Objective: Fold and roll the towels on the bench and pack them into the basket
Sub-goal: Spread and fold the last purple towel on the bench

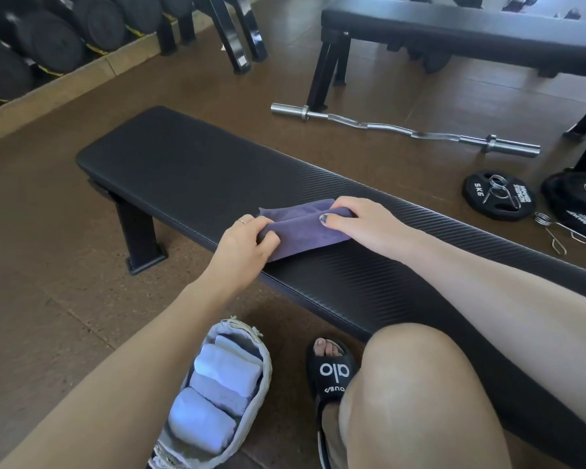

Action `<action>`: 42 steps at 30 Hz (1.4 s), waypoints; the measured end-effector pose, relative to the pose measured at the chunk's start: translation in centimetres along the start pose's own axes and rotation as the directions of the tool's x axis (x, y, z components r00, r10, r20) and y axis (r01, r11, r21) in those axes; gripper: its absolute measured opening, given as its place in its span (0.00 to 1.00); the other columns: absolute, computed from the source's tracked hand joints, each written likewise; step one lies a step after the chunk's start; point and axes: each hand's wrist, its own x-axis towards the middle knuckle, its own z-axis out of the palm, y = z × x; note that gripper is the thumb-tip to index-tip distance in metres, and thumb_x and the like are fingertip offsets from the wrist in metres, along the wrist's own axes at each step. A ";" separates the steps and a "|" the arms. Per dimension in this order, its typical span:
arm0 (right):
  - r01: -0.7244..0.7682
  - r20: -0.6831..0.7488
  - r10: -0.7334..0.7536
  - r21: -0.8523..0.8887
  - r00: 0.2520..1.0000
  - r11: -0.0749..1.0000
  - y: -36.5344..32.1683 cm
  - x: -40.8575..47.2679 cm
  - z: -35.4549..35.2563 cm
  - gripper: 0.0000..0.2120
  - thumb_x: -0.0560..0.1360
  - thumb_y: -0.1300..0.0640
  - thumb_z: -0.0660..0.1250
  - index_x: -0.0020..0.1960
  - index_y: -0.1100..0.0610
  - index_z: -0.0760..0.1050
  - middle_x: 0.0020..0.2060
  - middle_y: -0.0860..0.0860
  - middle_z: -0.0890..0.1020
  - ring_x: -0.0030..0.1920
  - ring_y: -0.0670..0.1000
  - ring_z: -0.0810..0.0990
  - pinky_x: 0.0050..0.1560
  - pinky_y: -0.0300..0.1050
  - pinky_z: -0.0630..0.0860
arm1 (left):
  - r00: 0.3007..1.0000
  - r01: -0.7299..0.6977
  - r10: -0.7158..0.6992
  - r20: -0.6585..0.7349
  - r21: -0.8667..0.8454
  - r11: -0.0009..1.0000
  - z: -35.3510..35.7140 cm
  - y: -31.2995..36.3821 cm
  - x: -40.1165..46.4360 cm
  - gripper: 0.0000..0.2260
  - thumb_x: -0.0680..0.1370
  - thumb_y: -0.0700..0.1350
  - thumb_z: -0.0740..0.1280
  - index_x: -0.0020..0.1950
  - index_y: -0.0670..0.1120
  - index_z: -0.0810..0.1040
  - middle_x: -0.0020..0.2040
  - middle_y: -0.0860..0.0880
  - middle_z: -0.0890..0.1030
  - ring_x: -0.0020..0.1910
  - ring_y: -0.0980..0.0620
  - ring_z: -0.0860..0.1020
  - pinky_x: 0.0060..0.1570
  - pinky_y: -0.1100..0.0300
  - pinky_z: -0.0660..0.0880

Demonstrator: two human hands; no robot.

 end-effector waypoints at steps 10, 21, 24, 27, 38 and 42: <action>0.034 -0.149 -0.023 0.076 0.989 0.997 -0.2 0.4 0.5 0.06 0.77 0.51 0.69 0.50 0.49 0.72 0.45 0.51 0.77 0.42 0.47 0.77 0.40 0.38 0.68 | 0.987 0.138 -0.131 -0.095 0.077 0.987 0.6 0.4 0.4 0.12 0.80 0.48 0.60 0.62 0.52 0.76 0.57 0.48 0.78 0.54 0.48 0.74 0.50 0.54 0.75; 0.414 -0.110 -0.541 -0.524 0.834 0.744 0.7 -1.0 0.9 0.09 0.77 0.53 0.64 0.53 0.56 0.77 0.51 0.49 0.79 0.52 0.52 0.76 0.56 0.51 0.74 | 0.803 -0.500 0.594 0.051 0.600 0.624 0.1 0.8 -0.2 0.08 0.75 0.39 0.64 0.53 0.42 0.76 0.52 0.42 0.79 0.48 0.41 0.76 0.46 0.50 0.77; 0.415 -0.027 -0.519 -0.568 0.854 0.711 1.1 -1.3 0.7 0.21 0.74 0.47 0.68 0.62 0.56 0.76 0.59 0.50 0.79 0.61 0.52 0.76 0.64 0.48 0.72 | 0.818 -0.515 0.564 0.115 0.584 0.628 0.0 0.4 -0.7 0.14 0.77 0.50 0.65 0.57 0.42 0.74 0.54 0.44 0.78 0.52 0.43 0.76 0.52 0.49 0.78; 0.411 -0.016 -0.507 -0.565 0.862 0.716 1.1 -0.9 0.6 0.23 0.73 0.46 0.71 0.64 0.55 0.75 0.60 0.50 0.79 0.61 0.52 0.75 0.64 0.49 0.72 | 0.836 -0.492 0.528 0.152 0.633 0.597 0.3 0.0 -0.4 0.16 0.76 0.50 0.69 0.58 0.42 0.74 0.55 0.43 0.78 0.51 0.43 0.76 0.51 0.50 0.79; 0.272 0.012 -0.277 -0.237 0.961 0.933 -0.3 1.0 -0.3 0.11 0.79 0.44 0.66 0.55 0.49 0.79 0.46 0.44 0.79 0.48 0.46 0.77 0.49 0.46 0.73 | 0.946 -0.312 0.262 0.190 0.315 0.896 -2.5 -1.0 2.0 0.11 0.82 0.50 0.57 0.61 0.48 0.73 0.51 0.49 0.80 0.49 0.46 0.78 0.50 0.48 0.76; 0.109 0.018 -0.108 -0.107 0.994 0.988 -1.3 1.8 0.2 0.14 0.80 0.42 0.62 0.53 0.51 0.79 0.47 0.47 0.78 0.48 0.45 0.77 0.45 0.40 0.70 | 0.964 -0.217 0.202 0.173 0.070 0.974 -2.3 -1.8 2.5 0.07 0.84 0.48 0.58 0.57 0.50 0.75 0.47 0.51 0.79 0.47 0.50 0.77 0.47 0.55 0.72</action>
